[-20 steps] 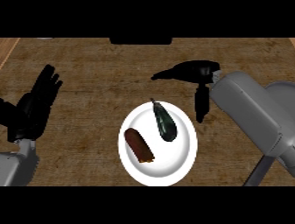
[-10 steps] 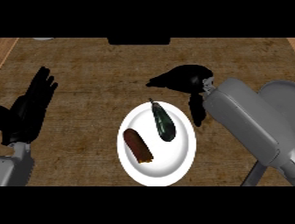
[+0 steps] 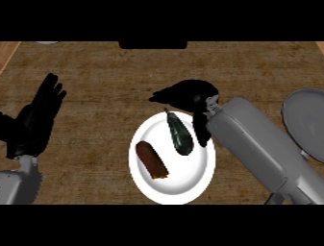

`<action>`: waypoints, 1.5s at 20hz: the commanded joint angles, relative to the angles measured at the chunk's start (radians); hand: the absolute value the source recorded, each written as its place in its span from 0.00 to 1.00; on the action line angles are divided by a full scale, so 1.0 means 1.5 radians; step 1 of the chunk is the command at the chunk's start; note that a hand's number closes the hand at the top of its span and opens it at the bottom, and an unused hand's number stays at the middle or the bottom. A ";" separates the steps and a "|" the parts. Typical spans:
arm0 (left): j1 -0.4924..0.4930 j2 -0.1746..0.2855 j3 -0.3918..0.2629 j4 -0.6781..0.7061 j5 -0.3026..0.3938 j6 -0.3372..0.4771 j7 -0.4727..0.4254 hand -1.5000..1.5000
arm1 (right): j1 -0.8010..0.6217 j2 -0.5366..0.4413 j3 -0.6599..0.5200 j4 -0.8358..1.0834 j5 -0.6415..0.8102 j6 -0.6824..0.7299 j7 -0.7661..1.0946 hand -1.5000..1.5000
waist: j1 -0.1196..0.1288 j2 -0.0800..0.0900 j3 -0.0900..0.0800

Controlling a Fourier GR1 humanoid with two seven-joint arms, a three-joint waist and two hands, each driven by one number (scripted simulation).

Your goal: Pick the eggplant from the plate and place it in the pan

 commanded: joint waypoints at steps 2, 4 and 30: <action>-0.019 -0.008 0.018 0.019 -0.005 -0.007 0.000 0.50 | 0.041 0.039 0.009 -0.011 0.061 0.002 0.044 0.00 | -0.001 0.001 0.000; 0.021 -0.014 0.006 -0.027 -0.017 -0.010 0.006 0.50 | 0.017 0.038 -0.023 0.008 0.071 0.026 0.030 0.00 | 0.003 0.001 0.000; 0.015 -0.042 0.046 -0.029 -0.044 -0.050 0.014 0.50 | 0.006 0.147 -0.022 0.285 0.153 -0.136 -0.077 0.00 | 0.012 0.002 0.000</action>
